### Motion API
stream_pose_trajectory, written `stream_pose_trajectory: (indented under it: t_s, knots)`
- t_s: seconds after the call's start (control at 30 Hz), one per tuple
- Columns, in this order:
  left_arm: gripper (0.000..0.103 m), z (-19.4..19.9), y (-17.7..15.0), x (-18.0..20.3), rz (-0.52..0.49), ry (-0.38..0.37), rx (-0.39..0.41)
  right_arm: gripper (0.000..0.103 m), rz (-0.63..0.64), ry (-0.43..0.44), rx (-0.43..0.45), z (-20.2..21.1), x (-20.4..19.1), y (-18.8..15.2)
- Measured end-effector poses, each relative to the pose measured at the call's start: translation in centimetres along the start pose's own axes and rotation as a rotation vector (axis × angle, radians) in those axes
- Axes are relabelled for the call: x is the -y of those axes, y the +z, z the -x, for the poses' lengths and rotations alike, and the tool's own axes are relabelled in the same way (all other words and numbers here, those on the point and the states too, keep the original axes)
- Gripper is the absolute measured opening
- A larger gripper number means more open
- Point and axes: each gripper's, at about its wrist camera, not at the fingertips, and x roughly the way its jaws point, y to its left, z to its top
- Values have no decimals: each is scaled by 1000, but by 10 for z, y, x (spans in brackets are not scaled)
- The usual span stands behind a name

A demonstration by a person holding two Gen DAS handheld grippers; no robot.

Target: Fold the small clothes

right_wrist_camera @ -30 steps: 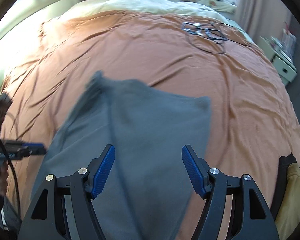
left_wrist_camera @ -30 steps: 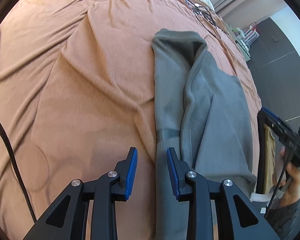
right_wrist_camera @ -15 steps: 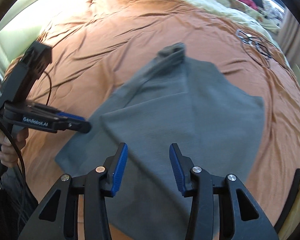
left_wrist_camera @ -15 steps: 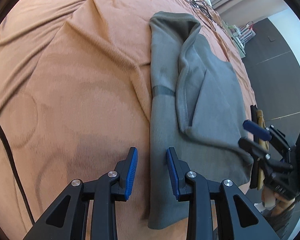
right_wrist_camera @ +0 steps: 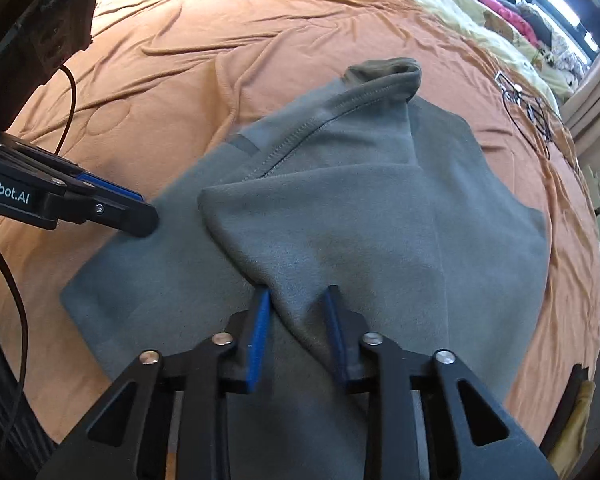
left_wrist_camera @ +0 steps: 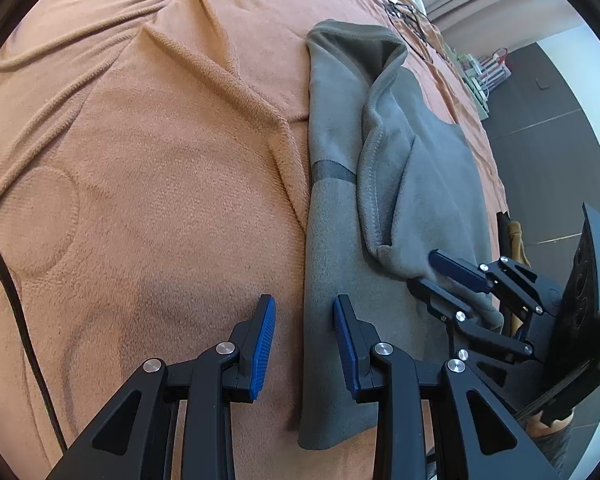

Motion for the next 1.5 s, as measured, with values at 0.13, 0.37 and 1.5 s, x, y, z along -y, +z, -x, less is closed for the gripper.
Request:
stream_pose_trajectory:
  t_s: [0.13, 0.37, 1.5]
  knots:
    - [32, 3, 4, 1, -3, 6, 9, 2, -41, 21, 54, 5, 5, -1]
    - [32, 11, 18, 6, -2, 20, 46, 2, -151, 16, 142, 33, 45, -10]
    - [32, -13, 69, 35, -81, 110, 55, 75, -717, 62, 150, 14, 178, -75]
